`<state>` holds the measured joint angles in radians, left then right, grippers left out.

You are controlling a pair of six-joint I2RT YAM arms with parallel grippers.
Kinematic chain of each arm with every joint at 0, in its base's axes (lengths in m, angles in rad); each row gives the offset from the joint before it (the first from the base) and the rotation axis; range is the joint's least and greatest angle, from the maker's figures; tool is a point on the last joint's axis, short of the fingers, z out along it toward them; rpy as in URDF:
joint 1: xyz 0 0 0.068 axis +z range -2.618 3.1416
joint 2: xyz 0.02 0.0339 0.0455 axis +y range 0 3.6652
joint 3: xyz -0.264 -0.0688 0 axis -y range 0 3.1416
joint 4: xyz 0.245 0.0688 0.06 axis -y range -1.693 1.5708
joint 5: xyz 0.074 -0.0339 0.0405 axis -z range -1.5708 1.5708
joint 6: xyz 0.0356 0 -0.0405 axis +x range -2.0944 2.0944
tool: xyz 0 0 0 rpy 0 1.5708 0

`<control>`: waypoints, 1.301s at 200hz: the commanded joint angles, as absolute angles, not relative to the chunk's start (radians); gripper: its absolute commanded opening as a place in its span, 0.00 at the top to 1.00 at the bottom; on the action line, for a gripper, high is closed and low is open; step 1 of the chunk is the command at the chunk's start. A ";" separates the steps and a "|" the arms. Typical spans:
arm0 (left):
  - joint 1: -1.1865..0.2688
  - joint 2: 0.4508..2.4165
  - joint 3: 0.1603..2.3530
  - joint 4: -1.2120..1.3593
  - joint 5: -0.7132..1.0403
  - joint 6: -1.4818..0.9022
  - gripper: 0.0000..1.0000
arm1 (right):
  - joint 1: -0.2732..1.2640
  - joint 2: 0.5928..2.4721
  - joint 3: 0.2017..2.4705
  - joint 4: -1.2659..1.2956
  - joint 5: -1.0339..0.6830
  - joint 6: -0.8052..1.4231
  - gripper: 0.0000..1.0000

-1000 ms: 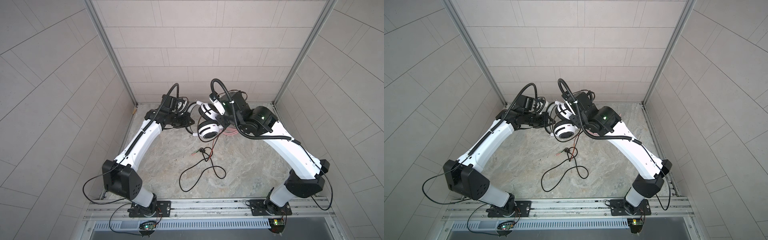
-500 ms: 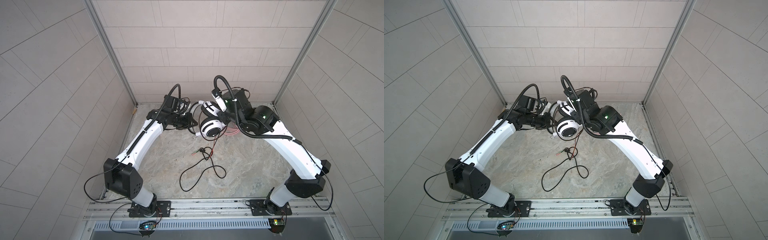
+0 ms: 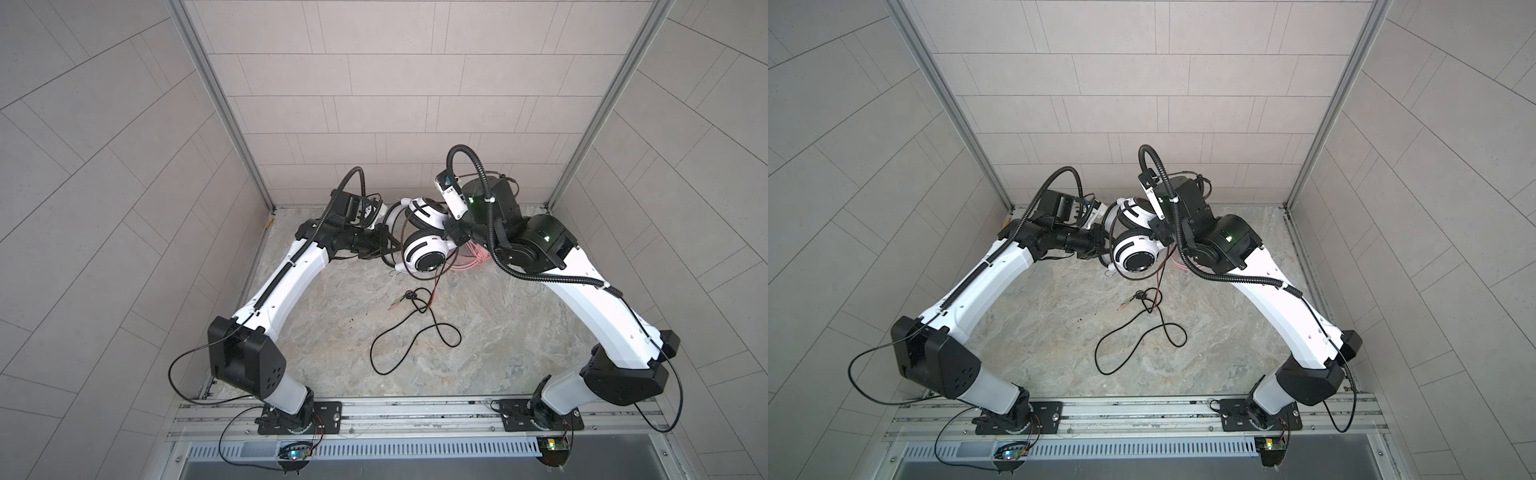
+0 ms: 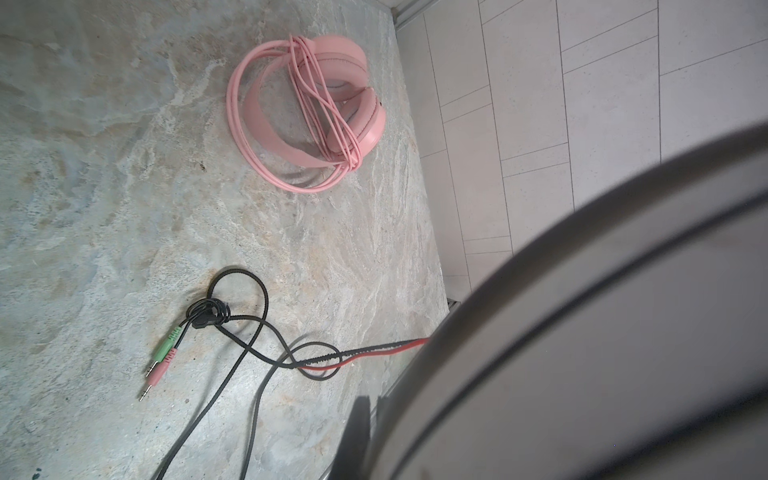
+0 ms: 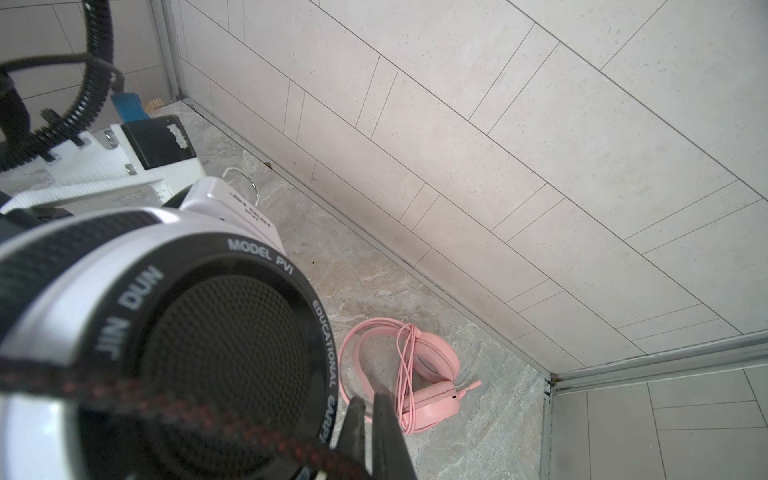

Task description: Wrap the headphones

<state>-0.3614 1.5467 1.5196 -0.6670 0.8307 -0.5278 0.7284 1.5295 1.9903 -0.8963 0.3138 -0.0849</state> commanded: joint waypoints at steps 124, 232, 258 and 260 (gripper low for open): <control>-0.385 1.568 1.496 -0.557 1.012 -0.555 1.00 | 0.671 1.488 1.948 -0.902 0.134 -0.063 0.76; -0.385 1.605 1.464 -0.454 1.071 -0.626 1.00 | 0.623 1.489 2.010 -0.971 -0.035 -0.030 0.52; -0.385 1.614 1.435 -0.356 1.111 -0.697 1.00 | 0.623 1.482 2.031 -0.975 -0.040 -0.021 0.48; -0.385 1.616 1.434 -0.349 1.115 -0.702 1.00 | 0.623 1.482 2.033 -0.976 -0.040 -0.020 0.47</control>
<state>-0.3794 1.6073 1.4479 -0.4835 1.0332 -0.6163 0.6193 1.5051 1.9926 -0.9527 0.0006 -0.0303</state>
